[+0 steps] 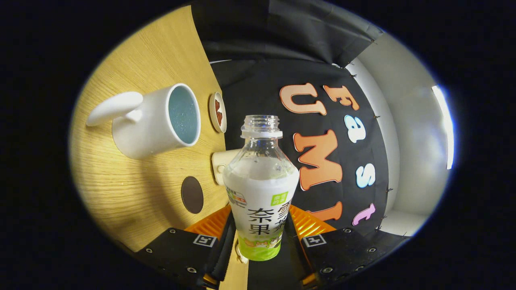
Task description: Take the bottle from table, then pour the juice into the cup, finally place the bottle on the coaster
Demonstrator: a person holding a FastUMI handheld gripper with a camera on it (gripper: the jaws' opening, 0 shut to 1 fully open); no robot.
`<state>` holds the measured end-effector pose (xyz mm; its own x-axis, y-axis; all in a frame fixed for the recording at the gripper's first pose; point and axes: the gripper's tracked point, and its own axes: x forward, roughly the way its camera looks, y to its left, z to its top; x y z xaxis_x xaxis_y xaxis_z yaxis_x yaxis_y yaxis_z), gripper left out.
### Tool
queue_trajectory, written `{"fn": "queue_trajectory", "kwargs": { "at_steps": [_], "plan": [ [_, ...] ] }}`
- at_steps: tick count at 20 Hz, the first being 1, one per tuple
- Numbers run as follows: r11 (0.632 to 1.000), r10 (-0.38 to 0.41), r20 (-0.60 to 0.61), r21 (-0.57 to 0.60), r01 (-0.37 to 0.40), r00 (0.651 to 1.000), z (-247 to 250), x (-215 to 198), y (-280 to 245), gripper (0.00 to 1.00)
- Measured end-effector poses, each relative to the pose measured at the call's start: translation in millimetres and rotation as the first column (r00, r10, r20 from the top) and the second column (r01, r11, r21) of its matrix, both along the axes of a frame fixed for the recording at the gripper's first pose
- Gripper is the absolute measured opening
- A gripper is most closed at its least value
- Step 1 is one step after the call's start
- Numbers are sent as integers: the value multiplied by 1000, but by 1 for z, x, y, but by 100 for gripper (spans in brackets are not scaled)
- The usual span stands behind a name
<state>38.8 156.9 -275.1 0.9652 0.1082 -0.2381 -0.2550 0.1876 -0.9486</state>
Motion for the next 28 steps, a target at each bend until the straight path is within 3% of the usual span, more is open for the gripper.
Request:
{"fn": "queue_trajectory", "kwargs": {
  "at_steps": [14,28],
  "plan": [
    [969,102,76,-235,-82,992,-4,13,10,63],
    [947,145,94,-303,-110,985,-2,12,16,63]
  ]
}}
